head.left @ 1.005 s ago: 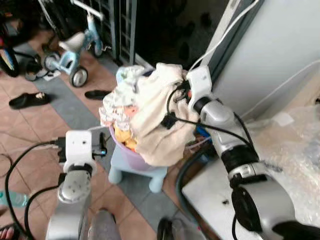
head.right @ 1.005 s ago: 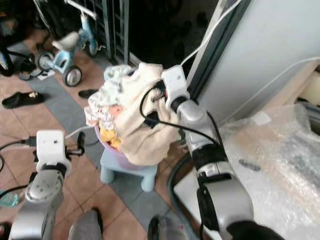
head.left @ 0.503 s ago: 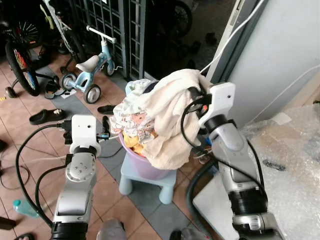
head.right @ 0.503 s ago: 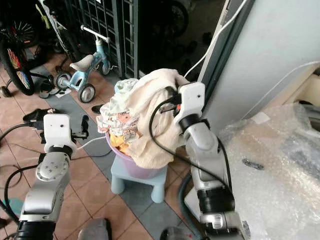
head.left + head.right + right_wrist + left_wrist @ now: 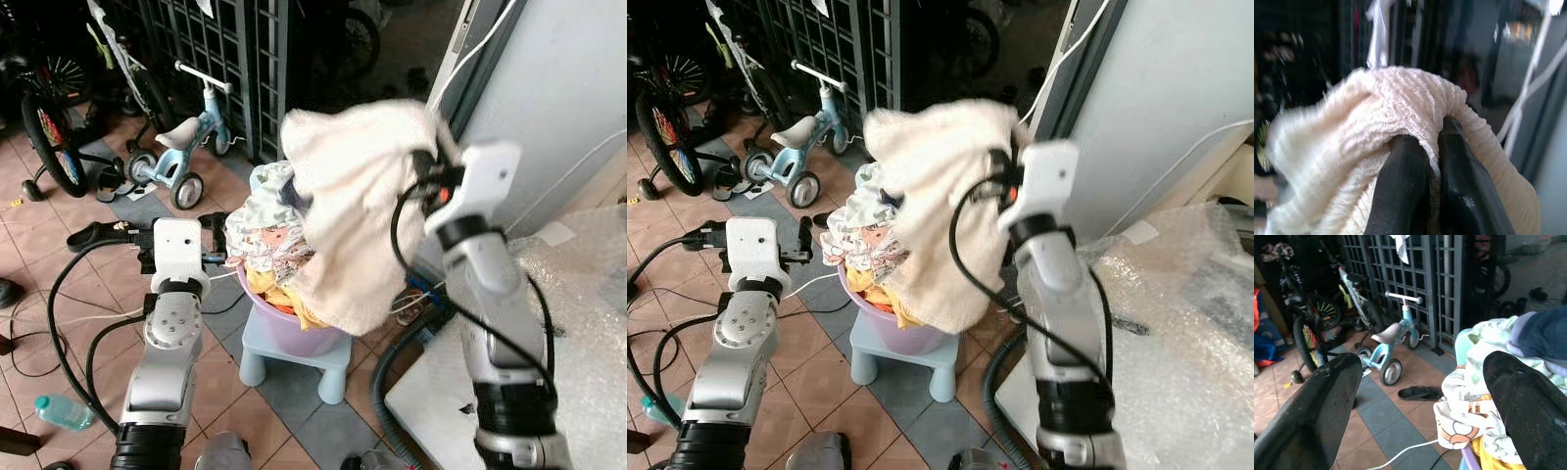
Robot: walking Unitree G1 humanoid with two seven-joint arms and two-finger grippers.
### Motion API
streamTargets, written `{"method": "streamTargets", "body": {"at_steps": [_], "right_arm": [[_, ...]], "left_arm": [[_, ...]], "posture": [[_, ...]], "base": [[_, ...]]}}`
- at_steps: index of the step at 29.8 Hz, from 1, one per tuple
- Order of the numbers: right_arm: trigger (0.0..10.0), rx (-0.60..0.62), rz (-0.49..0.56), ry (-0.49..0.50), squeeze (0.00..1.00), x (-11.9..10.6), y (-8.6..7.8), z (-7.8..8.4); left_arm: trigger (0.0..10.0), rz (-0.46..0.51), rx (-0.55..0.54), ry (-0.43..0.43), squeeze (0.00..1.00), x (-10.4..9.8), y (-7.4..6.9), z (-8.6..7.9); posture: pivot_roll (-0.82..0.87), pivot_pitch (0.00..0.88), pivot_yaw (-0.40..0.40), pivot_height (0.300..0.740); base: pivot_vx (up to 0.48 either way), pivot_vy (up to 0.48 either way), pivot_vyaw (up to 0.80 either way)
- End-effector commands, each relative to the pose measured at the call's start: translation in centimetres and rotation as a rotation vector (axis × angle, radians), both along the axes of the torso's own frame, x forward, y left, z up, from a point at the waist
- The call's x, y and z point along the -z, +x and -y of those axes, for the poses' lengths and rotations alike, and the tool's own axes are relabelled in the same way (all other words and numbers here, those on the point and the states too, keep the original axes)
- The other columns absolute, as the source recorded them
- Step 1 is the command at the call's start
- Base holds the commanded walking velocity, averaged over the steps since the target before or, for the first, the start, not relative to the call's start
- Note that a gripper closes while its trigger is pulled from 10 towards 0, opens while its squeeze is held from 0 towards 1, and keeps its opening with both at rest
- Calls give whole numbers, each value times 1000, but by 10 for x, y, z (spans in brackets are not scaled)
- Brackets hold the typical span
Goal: Clothes washing
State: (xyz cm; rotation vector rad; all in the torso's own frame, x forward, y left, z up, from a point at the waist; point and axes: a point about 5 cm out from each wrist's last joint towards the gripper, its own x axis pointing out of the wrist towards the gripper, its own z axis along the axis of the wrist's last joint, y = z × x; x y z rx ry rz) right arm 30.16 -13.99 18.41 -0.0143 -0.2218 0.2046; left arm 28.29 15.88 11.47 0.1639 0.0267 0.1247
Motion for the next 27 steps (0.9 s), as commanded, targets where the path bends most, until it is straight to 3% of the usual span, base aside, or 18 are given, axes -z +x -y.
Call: {"method": "streamTargets", "body": {"at_steps": [1,22,27], "right_arm": [[10000,18,-3,0,0,-5,1,-2],[10000,33,17,-17,0,-13,6,-3],[10000,29,24,-20,0,-14,7,-4]], "left_arm": [[10000,3,16,4,0,1,2,2],[10000,2,11,-4,0,3,5,2],[10000,0,9,-5,0,4,5,1]], "posture": [[-11,0,-14,740],[-23,0,-10,740],[-24,0,-8,740]], "base": [[0,-240,-569],[0,-239,-762],[0,-272,-338]]}}
